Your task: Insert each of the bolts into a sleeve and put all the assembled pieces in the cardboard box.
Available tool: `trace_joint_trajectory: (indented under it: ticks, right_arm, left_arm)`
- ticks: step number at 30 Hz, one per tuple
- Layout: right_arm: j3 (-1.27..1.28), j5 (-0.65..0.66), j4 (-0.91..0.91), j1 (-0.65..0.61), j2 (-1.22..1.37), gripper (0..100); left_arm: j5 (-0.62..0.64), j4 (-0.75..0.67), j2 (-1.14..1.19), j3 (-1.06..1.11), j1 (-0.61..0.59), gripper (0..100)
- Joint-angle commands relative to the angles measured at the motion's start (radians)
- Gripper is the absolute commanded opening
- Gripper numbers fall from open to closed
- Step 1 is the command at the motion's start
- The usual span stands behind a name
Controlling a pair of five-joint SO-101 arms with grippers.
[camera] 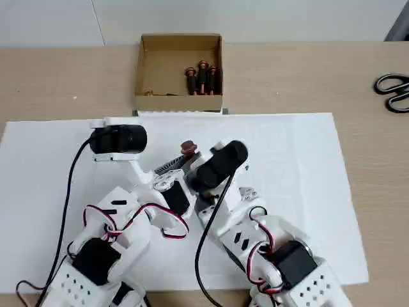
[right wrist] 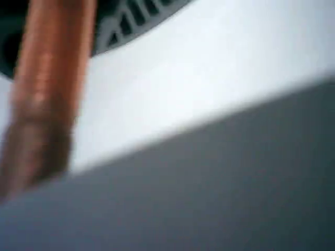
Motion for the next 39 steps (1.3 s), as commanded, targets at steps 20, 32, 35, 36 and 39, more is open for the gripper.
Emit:
trace_joint_trajectory:
  ticks: [20, 32, 35, 36, 39]
  right_arm:
    - [-0.057, 0.018, 0.056, -0.027, -0.096, 0.3]
    - [-0.061, 0.029, 0.073, -0.022, -0.105, 0.3]
    - [-0.061, 0.029, 0.077, -0.022, -0.105, 0.3]
    - [-0.061, 0.029, 0.079, -0.022, -0.105, 0.3]
    - [-0.061, 0.029, 0.079, -0.022, -0.105, 0.3]
  left_arm:
    - [-0.091, -0.112, -0.008, -0.013, 0.04, 1]
    - [-0.094, -0.114, -0.014, 0.041, 0.044, 1]
    - [-0.094, -0.114, -0.014, 0.041, 0.029, 1]
    - [-0.094, -0.114, -0.014, 0.041, 0.029, 1]
    - [-0.095, -0.114, -0.014, 0.041, 0.012, 1]
